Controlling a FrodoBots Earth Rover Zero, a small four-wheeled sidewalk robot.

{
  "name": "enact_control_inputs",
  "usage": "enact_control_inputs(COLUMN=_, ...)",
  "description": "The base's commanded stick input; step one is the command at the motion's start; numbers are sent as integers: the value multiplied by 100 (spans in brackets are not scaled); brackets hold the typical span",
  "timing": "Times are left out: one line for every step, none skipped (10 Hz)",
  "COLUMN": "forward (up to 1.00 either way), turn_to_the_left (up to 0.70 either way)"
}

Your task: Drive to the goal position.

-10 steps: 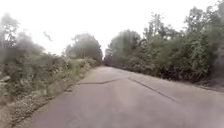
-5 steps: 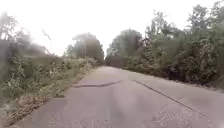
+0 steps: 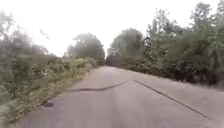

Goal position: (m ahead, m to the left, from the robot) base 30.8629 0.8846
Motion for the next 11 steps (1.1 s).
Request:
enact_control_inputs(forward=85, turn_to_the_left=0)
enact_control_inputs(forward=85, turn_to_the_left=0)
enact_control_inputs(forward=85, turn_to_the_left=0)
enact_control_inputs(forward=85, turn_to_the_left=0)
enact_control_inputs(forward=85, turn_to_the_left=0)
enact_control_inputs(forward=85, turn_to_the_left=0)
enact_control_inputs(forward=85, turn_to_the_left=0)
enact_control_inputs(forward=85, turn_to_the_left=0)
enact_control_inputs(forward=85, turn_to_the_left=26)
enact_control_inputs(forward=85, turn_to_the_left=34)
enact_control_inputs(forward=85, turn_to_the_left=0)
